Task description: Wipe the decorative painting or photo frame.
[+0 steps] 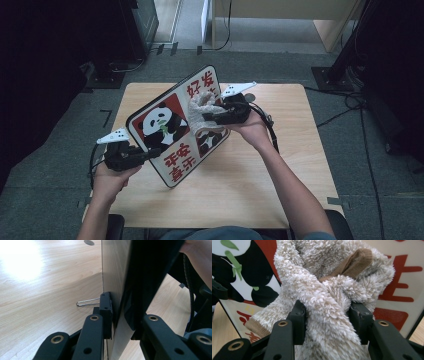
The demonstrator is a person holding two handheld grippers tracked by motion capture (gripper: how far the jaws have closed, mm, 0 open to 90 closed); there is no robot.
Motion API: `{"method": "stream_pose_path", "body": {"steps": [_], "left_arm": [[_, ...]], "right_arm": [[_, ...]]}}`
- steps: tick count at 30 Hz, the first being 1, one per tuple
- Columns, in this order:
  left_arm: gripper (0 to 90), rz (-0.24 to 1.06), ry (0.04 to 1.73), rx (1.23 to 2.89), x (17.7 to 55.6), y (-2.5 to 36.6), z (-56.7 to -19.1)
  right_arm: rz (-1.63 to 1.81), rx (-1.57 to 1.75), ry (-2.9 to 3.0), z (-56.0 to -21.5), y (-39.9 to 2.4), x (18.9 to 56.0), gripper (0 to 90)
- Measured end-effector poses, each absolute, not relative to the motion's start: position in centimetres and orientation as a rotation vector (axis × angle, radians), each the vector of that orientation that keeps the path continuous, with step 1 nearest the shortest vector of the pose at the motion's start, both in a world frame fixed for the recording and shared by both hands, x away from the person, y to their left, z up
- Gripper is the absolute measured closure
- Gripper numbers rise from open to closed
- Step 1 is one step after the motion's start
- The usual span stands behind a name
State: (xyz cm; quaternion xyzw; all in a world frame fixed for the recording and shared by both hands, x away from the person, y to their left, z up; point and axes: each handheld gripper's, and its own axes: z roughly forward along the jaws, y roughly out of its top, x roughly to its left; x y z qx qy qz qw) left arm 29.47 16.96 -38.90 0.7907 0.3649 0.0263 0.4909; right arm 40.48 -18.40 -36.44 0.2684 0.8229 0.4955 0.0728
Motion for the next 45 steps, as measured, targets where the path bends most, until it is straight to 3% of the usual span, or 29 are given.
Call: {"method": "stream_pose_path", "body": {"steps": [45], "left_arm": [[77.7,0.056,0.878,1.925,29.7,16.9,-38.9]], "right_arm": [[1.436,0.858,2.513,-40.1,-19.2,39.7,55.6]]}}
